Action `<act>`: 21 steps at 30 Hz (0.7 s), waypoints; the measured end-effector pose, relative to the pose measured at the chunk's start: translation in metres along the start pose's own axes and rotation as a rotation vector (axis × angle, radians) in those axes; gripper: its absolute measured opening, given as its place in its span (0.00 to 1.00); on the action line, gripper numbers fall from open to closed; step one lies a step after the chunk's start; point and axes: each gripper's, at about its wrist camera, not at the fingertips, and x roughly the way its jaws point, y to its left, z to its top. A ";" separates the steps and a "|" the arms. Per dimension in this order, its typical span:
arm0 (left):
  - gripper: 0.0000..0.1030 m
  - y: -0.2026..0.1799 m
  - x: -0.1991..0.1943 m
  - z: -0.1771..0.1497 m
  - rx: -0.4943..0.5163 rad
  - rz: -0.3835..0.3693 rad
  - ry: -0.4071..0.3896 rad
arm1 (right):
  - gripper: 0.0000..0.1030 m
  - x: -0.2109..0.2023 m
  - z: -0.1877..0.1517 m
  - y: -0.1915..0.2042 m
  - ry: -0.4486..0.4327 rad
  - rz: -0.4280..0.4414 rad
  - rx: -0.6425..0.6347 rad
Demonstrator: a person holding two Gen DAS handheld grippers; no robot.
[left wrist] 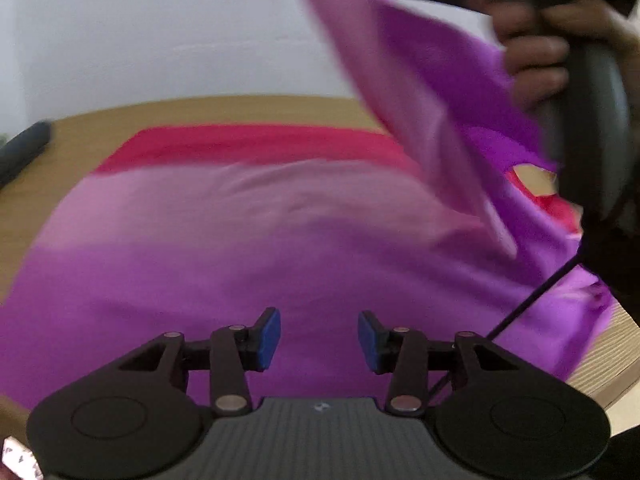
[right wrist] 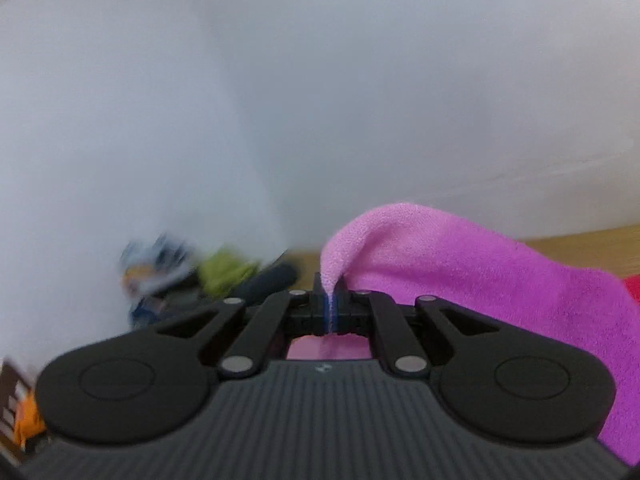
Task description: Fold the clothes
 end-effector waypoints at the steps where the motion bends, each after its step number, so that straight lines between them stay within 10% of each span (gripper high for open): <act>1: 0.44 0.015 -0.001 -0.003 -0.014 0.024 0.012 | 0.09 0.023 -0.013 0.017 0.039 -0.009 -0.024; 4: 0.45 0.056 -0.007 -0.010 -0.065 0.054 0.030 | 0.21 0.070 -0.050 0.055 0.248 -0.094 -0.062; 11: 0.45 0.097 0.000 -0.008 -0.122 0.086 0.040 | 0.41 0.027 -0.100 0.044 0.386 -0.126 -0.031; 21: 0.53 0.046 0.052 0.046 0.030 -0.083 0.032 | 0.46 -0.042 -0.118 -0.049 0.358 -0.555 0.083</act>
